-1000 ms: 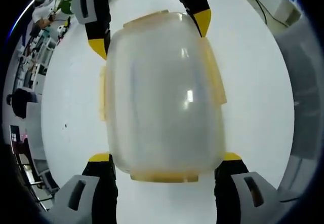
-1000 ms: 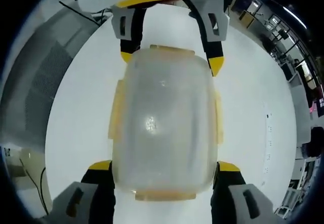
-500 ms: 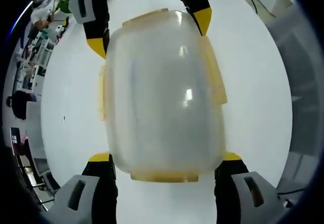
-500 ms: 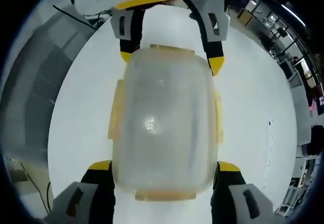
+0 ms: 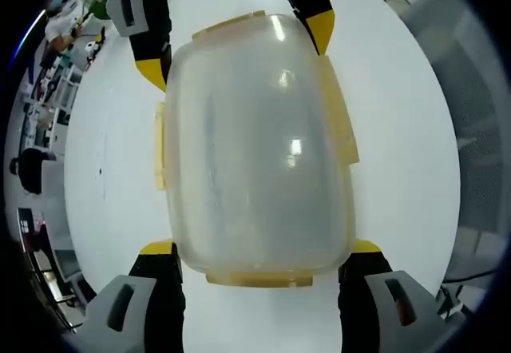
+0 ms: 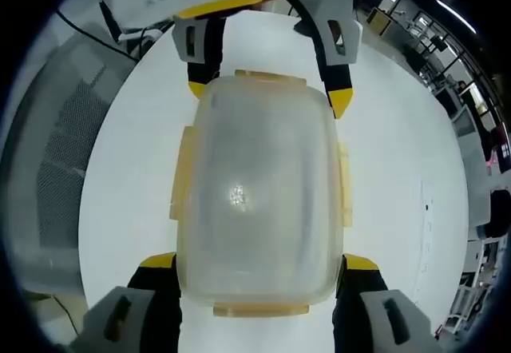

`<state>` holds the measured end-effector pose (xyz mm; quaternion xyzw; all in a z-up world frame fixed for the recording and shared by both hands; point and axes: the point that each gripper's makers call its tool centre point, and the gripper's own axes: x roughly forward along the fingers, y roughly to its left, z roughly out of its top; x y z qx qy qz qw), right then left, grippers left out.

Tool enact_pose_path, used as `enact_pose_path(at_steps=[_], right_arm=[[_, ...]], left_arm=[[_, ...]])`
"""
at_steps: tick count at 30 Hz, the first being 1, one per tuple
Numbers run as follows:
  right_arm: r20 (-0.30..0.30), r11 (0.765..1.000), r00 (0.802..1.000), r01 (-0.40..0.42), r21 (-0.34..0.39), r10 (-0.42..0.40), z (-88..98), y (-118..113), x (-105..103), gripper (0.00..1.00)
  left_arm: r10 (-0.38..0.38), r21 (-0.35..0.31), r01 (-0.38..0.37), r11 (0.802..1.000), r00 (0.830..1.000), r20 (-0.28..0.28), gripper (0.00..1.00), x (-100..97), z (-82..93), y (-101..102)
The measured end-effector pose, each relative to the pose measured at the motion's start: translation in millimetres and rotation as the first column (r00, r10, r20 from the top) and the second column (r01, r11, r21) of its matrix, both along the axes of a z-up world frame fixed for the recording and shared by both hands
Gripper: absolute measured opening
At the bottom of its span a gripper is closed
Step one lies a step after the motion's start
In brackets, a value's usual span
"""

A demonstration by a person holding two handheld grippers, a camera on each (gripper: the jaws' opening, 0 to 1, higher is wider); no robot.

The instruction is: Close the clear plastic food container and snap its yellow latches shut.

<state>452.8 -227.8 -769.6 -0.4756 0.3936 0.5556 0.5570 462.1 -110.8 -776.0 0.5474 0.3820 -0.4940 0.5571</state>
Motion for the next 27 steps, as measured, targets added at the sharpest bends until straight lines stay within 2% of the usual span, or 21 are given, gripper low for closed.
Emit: enact_pose_path(at_steps=[7,14,27], right_arm=[[0.001,1.0,1.0,0.029,-0.007,-0.029,0.4,19,2,0.78],[0.0,0.999,0.999,0.046,-0.008,-0.046,0.7,28,6,0.78],[0.004,0.999,0.999,0.046,-0.02,-0.046,0.3,49,19,0.78]], left_arm=[[-0.029,0.01,0.029,1.0,1.0,0.0,0.77,5.9,0.2,19],[-0.048,0.007,0.048,0.999,0.999,-0.001,0.77,11.4,1.0,29],[-0.042,-0.002,0.042,0.999,0.999,-0.001,0.78,23.3,1.3,49]])
